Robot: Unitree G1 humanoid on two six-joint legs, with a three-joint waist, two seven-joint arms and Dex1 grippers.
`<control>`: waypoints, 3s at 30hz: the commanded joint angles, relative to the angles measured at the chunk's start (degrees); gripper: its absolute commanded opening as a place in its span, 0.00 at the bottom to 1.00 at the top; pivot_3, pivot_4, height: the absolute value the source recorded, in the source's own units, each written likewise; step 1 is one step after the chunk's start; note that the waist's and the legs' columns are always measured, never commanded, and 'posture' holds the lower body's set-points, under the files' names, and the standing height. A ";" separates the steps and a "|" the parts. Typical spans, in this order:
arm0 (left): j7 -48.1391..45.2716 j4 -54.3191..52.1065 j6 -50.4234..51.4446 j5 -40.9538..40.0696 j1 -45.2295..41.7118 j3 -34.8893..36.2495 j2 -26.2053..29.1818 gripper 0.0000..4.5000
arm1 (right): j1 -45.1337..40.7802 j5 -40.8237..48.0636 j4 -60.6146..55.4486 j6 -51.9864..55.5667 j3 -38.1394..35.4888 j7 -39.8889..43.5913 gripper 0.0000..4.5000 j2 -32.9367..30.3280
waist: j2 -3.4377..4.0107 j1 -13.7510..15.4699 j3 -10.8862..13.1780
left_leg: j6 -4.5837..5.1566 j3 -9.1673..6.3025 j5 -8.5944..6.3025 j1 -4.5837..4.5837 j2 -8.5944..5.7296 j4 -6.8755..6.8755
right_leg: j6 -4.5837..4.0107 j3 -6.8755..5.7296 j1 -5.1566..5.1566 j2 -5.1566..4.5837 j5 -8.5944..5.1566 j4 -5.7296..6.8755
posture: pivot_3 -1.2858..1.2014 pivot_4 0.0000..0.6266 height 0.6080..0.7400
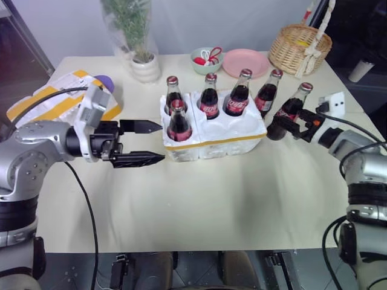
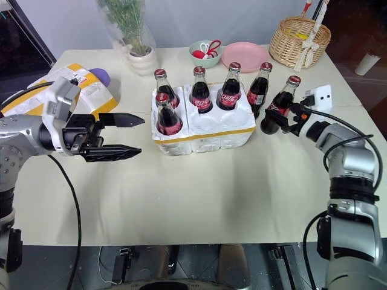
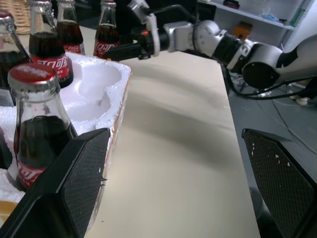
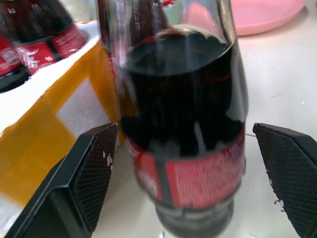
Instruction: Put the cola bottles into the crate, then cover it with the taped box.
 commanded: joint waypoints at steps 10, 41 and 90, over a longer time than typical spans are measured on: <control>0.92 -0.43 -1.22 -1.07 -1.96 2.00 1.07 1.00 | -1.12 7.01 -9.73 -0.57 -8.45 -0.41 0.62 0.36 | 0.11 -0.06 0.06 | -0.01 0.00 0.00 -0.05 0.00 -0.03 | 0.00 0.00 -0.09 0.00 0.00 0.00 | 0.52 0.24 0.98; 4.02 0.09 -3.16 -0.80 -3.86 1.83 0.53 1.00 | -6.62 10.81 -30.35 14.19 14.04 -1.15 0.62 9.93 | 0.26 -0.28 0.18 | 0.00 0.01 0.00 -0.13 -0.01 -0.01 | 0.00 0.05 -0.26 0.01 0.00 0.10 | 0.52 0.24 0.98; 3.46 0.65 -5.70 1.13 -5.47 -0.44 -0.54 1.00 | -5.02 -2.48 -9.24 1.89 4.02 -3.02 0.99 1.17 | 0.23 -1.30 0.18 | -0.02 0.05 0.01 -0.07 -0.01 -0.01 | -0.01 0.12 -0.25 0.00 0.00 0.21 | 0.52 0.24 0.98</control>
